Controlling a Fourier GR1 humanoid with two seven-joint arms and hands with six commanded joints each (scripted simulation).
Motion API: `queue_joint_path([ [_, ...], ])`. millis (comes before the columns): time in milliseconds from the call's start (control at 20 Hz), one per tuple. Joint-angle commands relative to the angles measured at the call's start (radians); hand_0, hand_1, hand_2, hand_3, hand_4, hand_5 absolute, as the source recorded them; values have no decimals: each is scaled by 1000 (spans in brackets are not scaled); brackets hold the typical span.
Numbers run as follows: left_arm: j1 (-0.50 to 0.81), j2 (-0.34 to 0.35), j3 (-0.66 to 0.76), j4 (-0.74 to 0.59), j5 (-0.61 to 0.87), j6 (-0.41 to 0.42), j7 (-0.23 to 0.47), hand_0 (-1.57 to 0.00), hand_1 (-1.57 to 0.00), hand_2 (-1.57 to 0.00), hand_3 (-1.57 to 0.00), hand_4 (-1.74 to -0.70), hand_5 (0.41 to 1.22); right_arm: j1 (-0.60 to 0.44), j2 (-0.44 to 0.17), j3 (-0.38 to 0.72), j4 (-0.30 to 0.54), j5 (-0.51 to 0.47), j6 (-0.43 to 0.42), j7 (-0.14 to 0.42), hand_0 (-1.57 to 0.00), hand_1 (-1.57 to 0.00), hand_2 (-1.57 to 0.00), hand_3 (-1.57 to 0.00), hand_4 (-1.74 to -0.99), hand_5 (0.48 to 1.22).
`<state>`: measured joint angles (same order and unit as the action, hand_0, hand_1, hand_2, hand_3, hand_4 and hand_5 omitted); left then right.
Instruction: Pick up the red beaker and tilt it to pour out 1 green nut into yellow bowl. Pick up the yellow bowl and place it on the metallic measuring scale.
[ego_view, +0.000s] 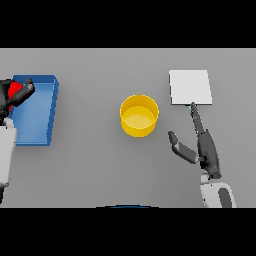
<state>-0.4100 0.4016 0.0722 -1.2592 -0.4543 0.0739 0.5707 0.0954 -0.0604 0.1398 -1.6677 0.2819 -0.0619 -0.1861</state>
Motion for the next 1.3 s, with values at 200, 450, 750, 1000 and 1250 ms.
queue_joint_path([
  [200, -11, 18, -38, 51, -15, -56, -40, -316, -260, -267, -251, -822, 657, -8, 1, 5, 3, 10, -3, 4, 1, 1, 1, 1, -1009, 639],
  [450, -4, 20, -36, 47, -21, -32, -88, -103, -85, -87, -82, -782, 651, -10, -27, 10, 0, 42, 3, 54, 1, 1, 1, 1, -1020, 640],
  [750, -20, 11, -42, 36, -21, -25, -98, -26, -21, -22, -21, -743, 664, -219, -218, 110, 59, 193, 185, 124, 1, 1, 1, 1, -1094, 677],
  [1000, -24, 11, -45, 61, -25, -23, -106, -8, -6, -7, -6, -736, 685, -399, -327, 227, 152, 340, 295, 72, 1, 1, 1, 1, -1197, 677],
  [1250, -25, 25, -46, 61, -33, -27, -99, -2, -1, -1, -1, -743, 701, -545, -397, 353, 234, 480, 373, -1, 1, 1, 1, 1, -1227, 698],
])
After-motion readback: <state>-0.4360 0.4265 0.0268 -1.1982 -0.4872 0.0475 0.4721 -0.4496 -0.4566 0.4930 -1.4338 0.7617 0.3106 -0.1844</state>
